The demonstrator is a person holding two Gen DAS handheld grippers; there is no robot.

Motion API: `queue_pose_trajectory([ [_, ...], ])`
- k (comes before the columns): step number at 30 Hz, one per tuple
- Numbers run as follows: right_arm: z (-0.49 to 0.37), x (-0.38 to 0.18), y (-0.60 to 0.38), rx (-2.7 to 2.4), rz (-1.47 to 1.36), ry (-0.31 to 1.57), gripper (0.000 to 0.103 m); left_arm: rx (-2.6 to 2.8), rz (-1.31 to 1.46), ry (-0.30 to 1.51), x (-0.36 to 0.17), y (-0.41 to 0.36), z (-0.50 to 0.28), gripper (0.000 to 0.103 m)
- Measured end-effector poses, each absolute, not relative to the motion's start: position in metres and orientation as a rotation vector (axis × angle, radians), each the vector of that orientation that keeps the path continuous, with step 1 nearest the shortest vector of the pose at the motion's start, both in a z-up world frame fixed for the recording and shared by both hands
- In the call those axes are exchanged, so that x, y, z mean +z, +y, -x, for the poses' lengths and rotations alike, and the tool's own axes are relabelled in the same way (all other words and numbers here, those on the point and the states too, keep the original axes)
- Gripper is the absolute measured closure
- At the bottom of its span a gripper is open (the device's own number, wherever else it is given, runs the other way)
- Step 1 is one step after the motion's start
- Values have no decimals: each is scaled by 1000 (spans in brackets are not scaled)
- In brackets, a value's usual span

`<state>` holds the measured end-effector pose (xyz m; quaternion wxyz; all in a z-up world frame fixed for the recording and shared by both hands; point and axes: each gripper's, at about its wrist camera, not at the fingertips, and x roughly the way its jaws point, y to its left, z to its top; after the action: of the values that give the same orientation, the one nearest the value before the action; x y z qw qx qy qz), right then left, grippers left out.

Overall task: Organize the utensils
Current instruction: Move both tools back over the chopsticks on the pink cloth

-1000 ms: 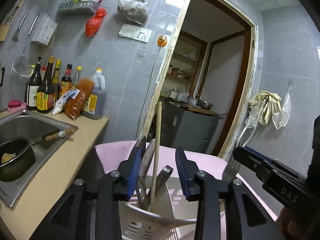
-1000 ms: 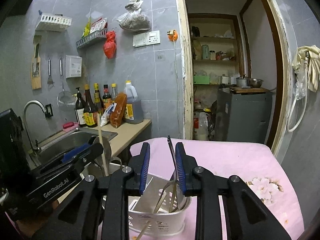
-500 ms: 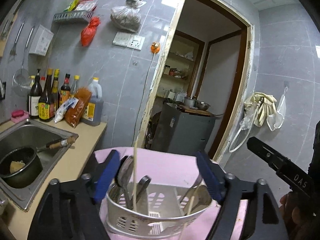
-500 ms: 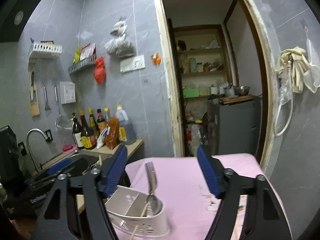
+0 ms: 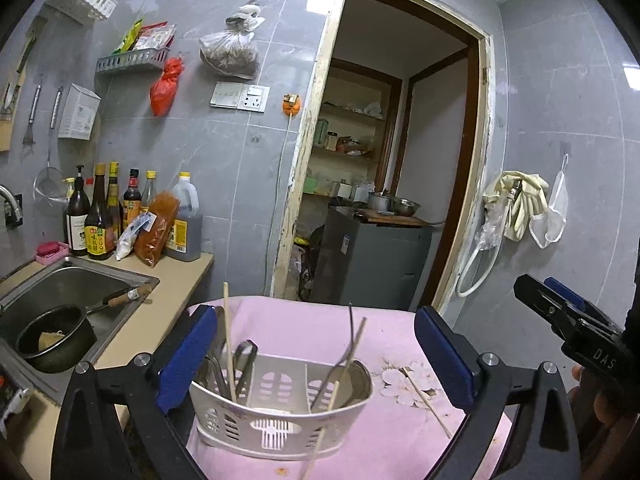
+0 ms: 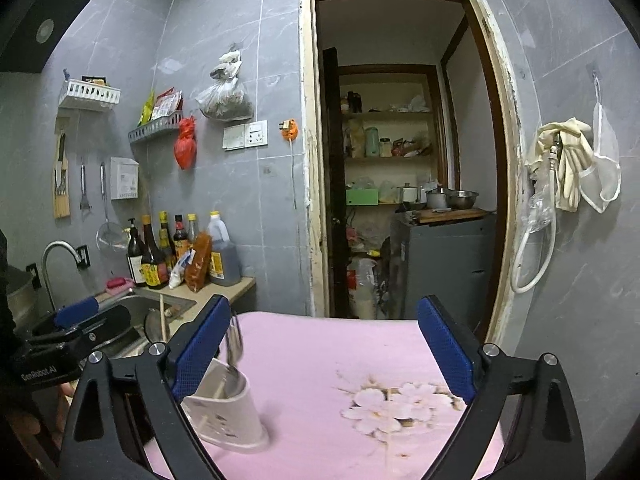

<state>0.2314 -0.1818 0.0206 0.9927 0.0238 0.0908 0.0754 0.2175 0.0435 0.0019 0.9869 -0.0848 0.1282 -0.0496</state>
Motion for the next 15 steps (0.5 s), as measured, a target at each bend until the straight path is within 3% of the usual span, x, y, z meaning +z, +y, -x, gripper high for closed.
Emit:
queue_pose_trajectory([
  [4,-230,13,-198,163,-44,183,7,-76,157,262,-4,26,-212,3],
  [15,-249,-46,-227,205,-43,335,6,12,153,341,-44,1,-209,3],
])
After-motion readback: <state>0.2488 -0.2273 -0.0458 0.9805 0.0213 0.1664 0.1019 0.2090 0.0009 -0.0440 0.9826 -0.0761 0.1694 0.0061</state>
